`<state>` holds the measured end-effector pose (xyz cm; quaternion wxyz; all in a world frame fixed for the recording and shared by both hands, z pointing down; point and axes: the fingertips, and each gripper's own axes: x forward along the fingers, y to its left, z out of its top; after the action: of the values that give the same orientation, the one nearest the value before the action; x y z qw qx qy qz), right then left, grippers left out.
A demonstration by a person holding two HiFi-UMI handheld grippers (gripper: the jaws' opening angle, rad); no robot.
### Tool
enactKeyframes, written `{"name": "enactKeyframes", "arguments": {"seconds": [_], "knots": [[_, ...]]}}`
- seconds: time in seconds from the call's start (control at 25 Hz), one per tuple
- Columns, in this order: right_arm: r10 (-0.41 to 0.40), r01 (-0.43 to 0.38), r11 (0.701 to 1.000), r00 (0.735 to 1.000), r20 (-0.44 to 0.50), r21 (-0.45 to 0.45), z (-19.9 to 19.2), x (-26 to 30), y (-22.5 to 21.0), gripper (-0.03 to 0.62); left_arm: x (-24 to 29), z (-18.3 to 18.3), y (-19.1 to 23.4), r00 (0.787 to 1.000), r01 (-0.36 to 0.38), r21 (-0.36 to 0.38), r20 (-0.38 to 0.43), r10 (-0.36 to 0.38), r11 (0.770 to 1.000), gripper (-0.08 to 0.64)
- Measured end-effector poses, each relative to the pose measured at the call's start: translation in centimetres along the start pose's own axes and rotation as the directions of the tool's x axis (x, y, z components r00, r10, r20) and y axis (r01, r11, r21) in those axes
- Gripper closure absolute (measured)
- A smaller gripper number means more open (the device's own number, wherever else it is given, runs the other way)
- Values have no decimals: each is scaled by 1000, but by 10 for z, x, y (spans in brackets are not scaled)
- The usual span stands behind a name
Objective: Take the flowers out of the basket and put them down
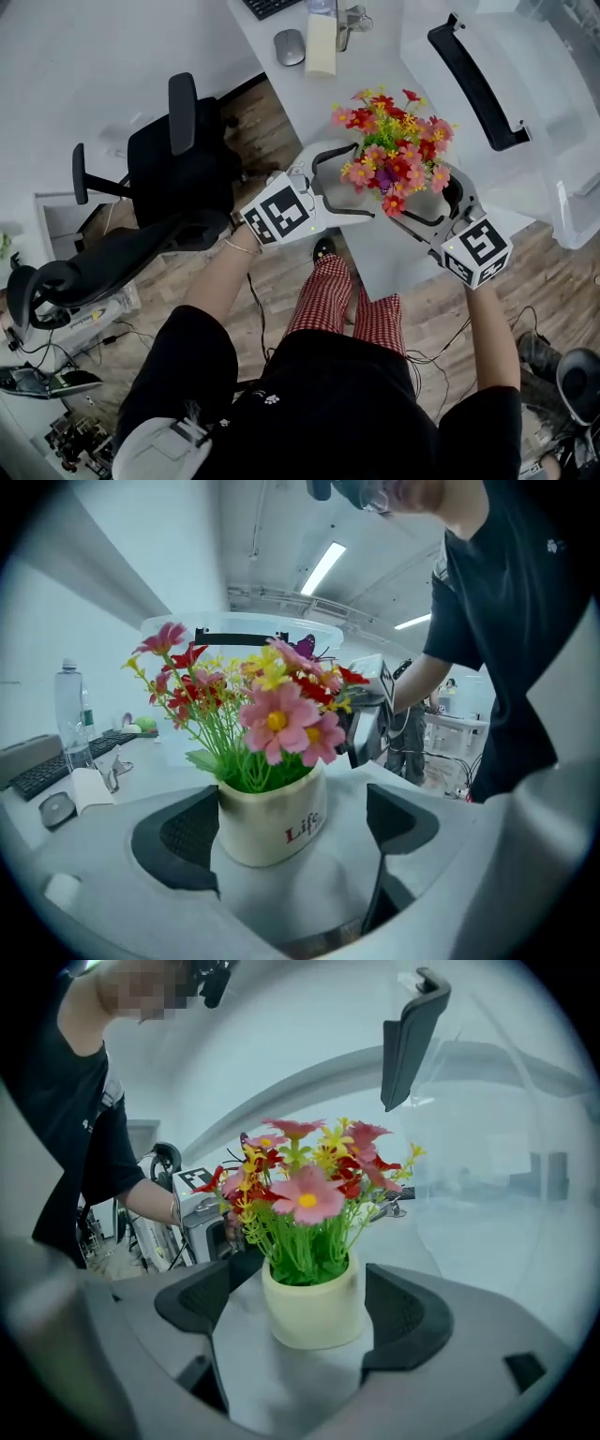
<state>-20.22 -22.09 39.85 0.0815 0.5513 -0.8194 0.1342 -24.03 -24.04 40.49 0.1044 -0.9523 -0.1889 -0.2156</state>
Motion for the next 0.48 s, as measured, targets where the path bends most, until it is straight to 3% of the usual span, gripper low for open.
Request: {"name": "enactKeyframes", "arguments": {"seconds": [0.28,0.48], "knots": [[-45,46,998,999,-2,48,3,-11,8,135,-22,6,-13,997,-58,-71,44,61,996,148],[-45,46,997,999,-15,59,4,-18,23,140,-37,15,-18,989,-110,-124,88,121,986,312]]}}
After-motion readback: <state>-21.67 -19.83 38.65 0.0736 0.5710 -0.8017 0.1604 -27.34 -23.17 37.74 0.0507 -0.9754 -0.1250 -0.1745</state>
